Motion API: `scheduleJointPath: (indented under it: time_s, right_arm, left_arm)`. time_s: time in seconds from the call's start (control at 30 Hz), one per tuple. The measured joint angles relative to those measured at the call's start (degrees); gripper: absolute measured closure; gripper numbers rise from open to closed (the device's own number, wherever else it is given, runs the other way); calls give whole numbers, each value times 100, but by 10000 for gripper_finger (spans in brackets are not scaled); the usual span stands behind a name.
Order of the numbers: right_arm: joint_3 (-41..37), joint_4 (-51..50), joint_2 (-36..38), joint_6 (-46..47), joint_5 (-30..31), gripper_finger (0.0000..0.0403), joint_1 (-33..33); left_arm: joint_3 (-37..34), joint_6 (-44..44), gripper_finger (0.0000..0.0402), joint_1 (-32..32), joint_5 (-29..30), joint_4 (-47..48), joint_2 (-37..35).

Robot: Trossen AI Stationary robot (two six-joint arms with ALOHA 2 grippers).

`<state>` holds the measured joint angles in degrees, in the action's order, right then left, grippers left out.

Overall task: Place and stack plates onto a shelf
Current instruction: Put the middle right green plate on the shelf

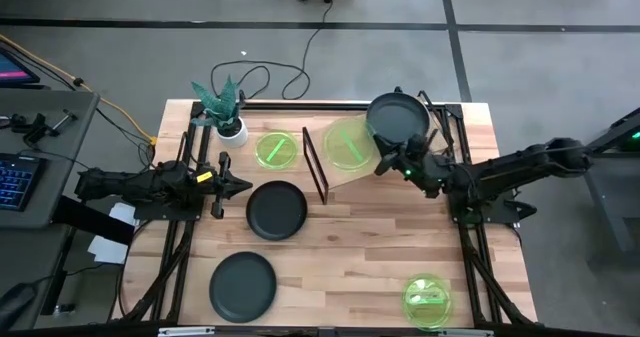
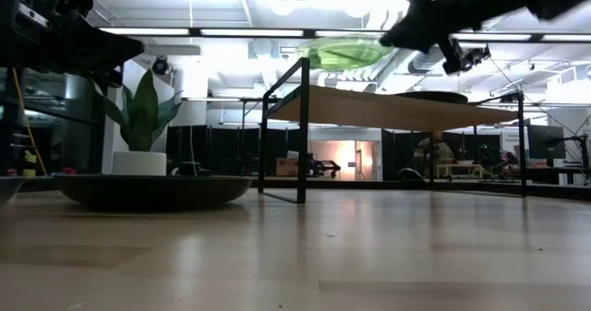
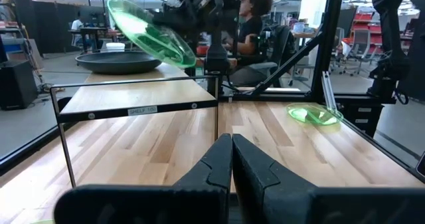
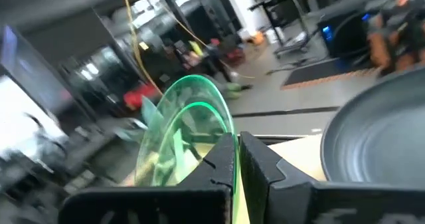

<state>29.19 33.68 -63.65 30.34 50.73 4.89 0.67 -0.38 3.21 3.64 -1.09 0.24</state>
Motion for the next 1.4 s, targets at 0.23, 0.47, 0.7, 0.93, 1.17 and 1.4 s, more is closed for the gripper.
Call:
scheduleJointPath:
  time_s: [0.23,0.47,0.7,0.93,1.17,1.4]
  right_arm:
    - [1410,-2182,-718,-234,697,403,16]
    - [1707,-2259,-1445,-245,817,403,-290]
    - [1707,-2252,-1747,-204,649,403,-430]
    - [1710,-2269,-1743,-317,654,403,-436]
    - [1710,-2223,-1423,-1140,-183,399,-455]
    - [1868,-2998,-1111,-1061,-2745,402,-635]
  left_arm:
    - [0,0,398,0,0,0,2]
    - [2,0,398,1,0,0,0]
    - [1,0,398,0,0,0,2]
    - [1,0,398,0,-1,0,2]
    - [2,0,398,0,0,0,2]
    - [2,0,398,2,-2,0,2]
